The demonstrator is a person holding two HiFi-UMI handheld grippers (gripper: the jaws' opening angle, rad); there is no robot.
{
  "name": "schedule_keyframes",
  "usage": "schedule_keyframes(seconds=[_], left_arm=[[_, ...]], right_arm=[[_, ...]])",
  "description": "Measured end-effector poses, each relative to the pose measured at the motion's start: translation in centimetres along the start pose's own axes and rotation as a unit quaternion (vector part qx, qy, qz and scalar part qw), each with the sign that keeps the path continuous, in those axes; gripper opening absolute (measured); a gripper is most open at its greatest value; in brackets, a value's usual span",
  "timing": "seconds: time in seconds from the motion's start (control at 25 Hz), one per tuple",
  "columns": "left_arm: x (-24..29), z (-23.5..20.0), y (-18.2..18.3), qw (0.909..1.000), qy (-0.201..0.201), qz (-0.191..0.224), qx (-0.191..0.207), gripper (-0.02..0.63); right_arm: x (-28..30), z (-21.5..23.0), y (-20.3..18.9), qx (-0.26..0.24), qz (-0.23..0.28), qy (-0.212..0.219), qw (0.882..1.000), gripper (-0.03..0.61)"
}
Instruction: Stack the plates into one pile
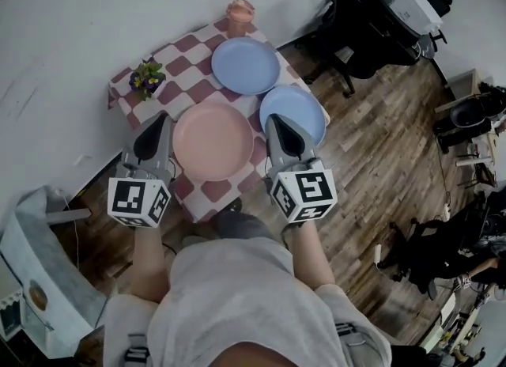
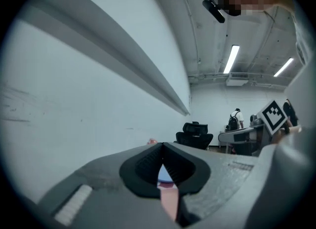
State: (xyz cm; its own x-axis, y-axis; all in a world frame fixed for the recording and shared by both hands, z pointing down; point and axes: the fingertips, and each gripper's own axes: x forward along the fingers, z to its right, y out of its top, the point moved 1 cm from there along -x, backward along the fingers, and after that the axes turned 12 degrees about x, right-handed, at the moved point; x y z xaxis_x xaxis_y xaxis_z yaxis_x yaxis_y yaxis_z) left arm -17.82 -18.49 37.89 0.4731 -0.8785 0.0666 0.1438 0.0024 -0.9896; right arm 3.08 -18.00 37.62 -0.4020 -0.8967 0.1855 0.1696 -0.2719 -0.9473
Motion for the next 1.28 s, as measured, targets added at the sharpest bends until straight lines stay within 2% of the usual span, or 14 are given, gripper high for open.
schedule_keyframes(seconds=[0.12,0.24,0.32,0.44,0.68,0.92,1.08,1.28], left_arm=[[1.1,-0.1,-3.6,0.9984,0.014,-0.049,-0.024,0.005],[1.7,0.0,-7.5,0.993,0.028,-0.105,-0.047,0.005],[1.8,0.2,-10.2,0.9871,0.036,-0.144,-0.061,0.006],[1.9,0.6,-13.8,0.9769,0.042,-0.193,-0.081,0.055],[1.8,0.9,-19.8,0.9529,0.061,-0.265,-0.135,0.095],[1.3,1.2,-24.1,0.931,0.078,-0.315,-0.167,0.111],[1.0,0.9,-25.2,0.9256,0.098,-0.321,-0.176,0.115],[0.4,0.6,-26.7,0.9146,0.115,-0.344,-0.179,0.115]], right_arm=[[1.9,1.7,-3.0,0.022,-0.051,0.004,0.998,0.002],[3.2,3.2,-6.3,0.05,-0.1,0.007,0.994,0.002],[3.9,3.9,-8.5,0.07,-0.127,0.01,0.989,0.002],[4.5,5.2,-11.6,0.104,-0.165,0.003,0.981,0.002],[5.1,7.6,-17.3,0.146,-0.238,-0.023,0.96,0.034],[5.1,8.5,-22.1,0.186,-0.294,-0.048,0.936,0.091],[5.1,8.6,-24.5,0.218,-0.316,-0.057,0.922,0.114],[5.6,8.1,-25.6,0.224,-0.327,-0.052,0.917,0.112]])
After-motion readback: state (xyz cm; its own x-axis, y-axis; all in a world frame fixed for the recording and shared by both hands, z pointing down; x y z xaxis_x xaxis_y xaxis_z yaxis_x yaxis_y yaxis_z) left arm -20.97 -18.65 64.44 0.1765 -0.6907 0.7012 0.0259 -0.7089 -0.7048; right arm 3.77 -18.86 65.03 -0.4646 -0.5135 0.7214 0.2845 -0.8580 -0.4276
